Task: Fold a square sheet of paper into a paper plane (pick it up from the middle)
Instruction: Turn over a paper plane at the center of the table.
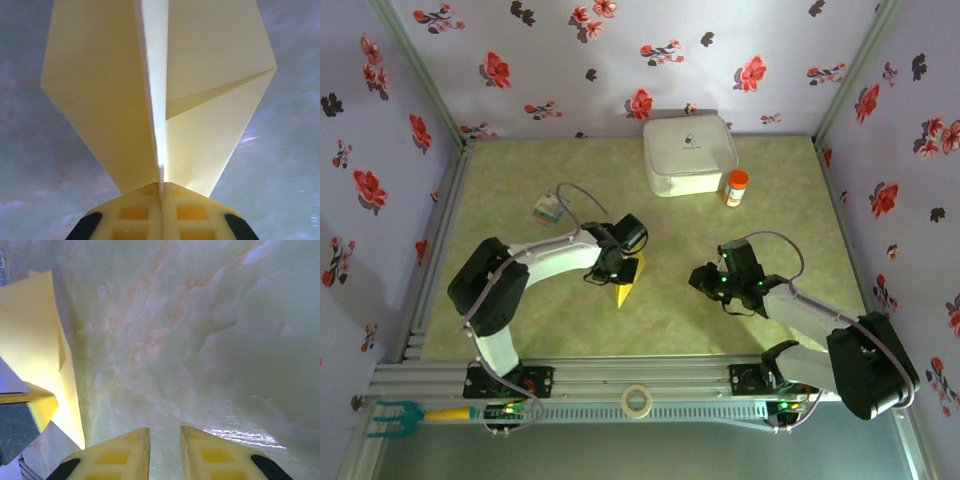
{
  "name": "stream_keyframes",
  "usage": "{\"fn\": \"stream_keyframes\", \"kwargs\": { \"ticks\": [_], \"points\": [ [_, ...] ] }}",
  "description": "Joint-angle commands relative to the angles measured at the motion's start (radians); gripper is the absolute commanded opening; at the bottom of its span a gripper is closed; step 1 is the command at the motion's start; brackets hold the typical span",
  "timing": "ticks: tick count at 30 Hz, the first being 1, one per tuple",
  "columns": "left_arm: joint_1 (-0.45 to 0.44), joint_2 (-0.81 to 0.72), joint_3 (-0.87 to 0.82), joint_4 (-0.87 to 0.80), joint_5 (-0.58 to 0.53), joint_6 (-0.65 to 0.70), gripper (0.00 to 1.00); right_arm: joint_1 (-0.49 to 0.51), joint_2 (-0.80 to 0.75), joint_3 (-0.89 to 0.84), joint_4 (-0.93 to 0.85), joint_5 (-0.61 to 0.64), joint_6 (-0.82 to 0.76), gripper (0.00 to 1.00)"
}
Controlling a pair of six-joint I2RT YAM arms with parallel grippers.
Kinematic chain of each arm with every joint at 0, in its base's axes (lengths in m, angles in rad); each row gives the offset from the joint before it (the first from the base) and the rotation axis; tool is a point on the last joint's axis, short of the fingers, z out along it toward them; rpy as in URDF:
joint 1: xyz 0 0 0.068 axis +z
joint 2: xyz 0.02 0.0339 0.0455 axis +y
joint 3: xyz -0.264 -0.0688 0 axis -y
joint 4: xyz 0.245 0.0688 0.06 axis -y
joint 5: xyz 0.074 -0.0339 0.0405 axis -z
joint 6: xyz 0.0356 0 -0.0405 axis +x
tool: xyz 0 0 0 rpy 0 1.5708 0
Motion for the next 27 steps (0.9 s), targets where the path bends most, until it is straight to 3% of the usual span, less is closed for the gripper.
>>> {"fn": "stream_keyframes", "kwargs": {
  "ticks": [1, 9, 15, 27],
  "points": [
    [-0.009, 0.021, 0.034, -0.068, -0.033, 0.008, 0.00, 0.004, 0.008, 0.022, -0.001, 0.013, -0.003, 0.23],
    [-0.013, 0.041, 0.037, -0.058, -0.009, -0.003, 0.00, 0.004, 0.033, 0.020, 0.016, 0.005, 0.000, 0.24],
    [-0.013, 0.037, 0.043, -0.035, 0.016, -0.016, 0.11, 0.004, 0.060, 0.019, 0.030, -0.002, 0.005, 0.24],
    [-0.018, 0.056, 0.044, 0.002, 0.048, -0.022, 0.19, 0.006, 0.085, 0.022, 0.048, -0.015, 0.008, 0.24]
  ]
}}
